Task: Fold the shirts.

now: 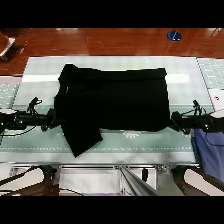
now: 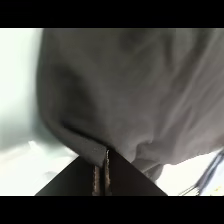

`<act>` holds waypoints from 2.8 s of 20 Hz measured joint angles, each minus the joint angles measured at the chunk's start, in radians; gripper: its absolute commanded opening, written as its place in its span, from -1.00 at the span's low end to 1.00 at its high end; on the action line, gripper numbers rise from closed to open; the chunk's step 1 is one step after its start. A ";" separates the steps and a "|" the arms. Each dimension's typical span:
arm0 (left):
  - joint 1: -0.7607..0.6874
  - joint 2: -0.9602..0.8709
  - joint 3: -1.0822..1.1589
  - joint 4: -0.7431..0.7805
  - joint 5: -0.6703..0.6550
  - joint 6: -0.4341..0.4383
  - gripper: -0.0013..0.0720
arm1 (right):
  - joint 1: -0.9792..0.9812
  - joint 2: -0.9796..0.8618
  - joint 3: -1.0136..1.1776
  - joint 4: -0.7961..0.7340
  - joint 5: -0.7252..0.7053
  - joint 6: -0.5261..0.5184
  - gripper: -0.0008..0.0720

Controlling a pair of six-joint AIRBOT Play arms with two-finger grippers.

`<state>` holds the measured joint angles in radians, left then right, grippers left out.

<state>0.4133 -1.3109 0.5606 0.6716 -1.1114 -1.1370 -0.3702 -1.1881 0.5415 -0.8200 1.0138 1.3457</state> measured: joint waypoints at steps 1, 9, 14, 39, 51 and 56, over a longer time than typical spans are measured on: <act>0.000 0.008 0.009 -0.032 0.000 0.005 -0.90 | 0.024 -0.005 0.039 0.023 0.002 -0.013 -0.91; 0.002 0.303 0.381 -0.403 0.041 0.127 -0.90 | 0.087 0.020 0.797 0.103 0.142 -0.043 -0.92; 0.040 0.570 0.636 -0.423 0.209 0.177 -0.90 | 0.092 0.180 1.164 -0.003 0.163 -0.007 -0.92; -0.166 0.551 0.485 0.338 0.295 -0.240 -0.90 | 0.093 0.346 0.798 -0.306 0.323 0.129 -0.92; -0.382 -0.317 0.877 0.269 0.464 -0.320 -0.90 | 0.139 -0.486 0.996 0.013 -0.115 0.014 -0.92; -0.373 -0.423 0.935 0.250 0.342 -0.338 -0.90 | 0.146 -0.630 1.099 0.019 -0.094 0.065 -0.92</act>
<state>0.0402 -1.7344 1.4952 0.9218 -0.7692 -1.4746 -0.2237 -1.8179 1.6405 -0.8005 0.9195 1.4105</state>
